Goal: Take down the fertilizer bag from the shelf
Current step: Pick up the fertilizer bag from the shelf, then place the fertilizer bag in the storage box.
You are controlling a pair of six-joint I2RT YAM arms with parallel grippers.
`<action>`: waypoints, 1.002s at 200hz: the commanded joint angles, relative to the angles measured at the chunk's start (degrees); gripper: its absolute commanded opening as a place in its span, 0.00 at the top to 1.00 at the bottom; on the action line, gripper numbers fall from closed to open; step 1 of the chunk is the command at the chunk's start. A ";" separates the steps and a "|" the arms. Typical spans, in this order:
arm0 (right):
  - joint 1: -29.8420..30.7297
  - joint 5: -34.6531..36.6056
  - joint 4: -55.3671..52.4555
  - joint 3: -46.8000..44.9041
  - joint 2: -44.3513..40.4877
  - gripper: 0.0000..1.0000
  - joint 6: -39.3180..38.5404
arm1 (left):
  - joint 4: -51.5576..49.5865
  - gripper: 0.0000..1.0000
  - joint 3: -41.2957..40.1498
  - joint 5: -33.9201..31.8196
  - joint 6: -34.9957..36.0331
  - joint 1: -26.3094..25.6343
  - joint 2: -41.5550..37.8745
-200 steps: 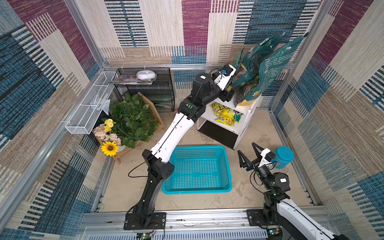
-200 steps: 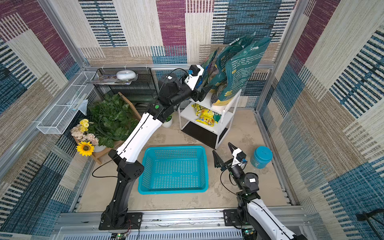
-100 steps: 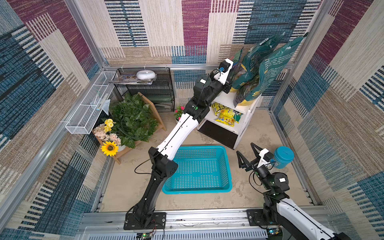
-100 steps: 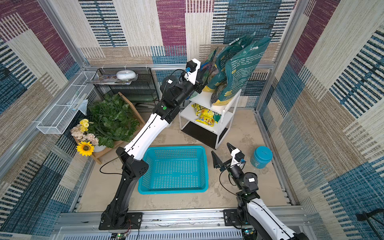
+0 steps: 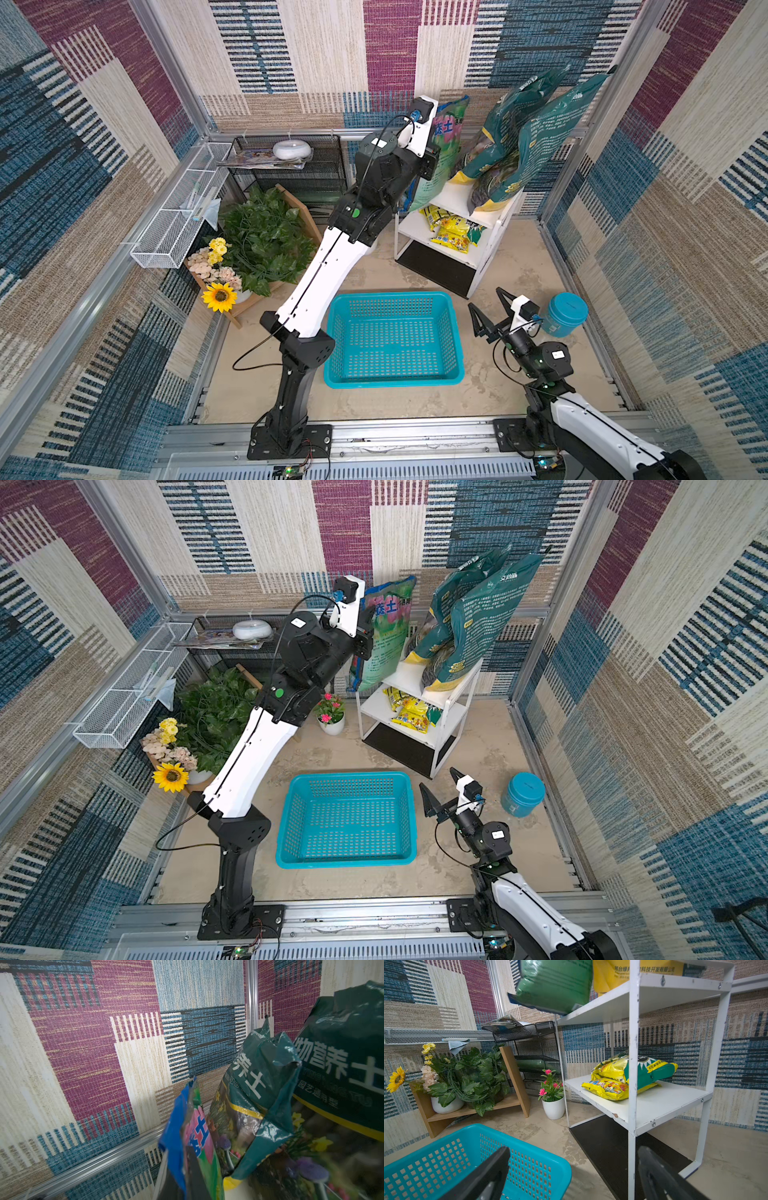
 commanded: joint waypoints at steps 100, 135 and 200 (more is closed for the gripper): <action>0.42 5.10 -0.72 -4.75 0.62 0.01 0.85 | 4.73 1.00 -45.79 -13.48 -15.22 -8.82 -35.85; 0.41 6.35 -1.22 -5.56 -1.13 0.00 1.28 | 9.85 1.00 -58.11 -21.88 -17.73 -15.73 -40.37; 0.37 7.61 -2.29 -6.28 -3.28 0.01 1.68 | 19.46 1.00 -74.35 -31.76 -26.36 -22.57 -42.88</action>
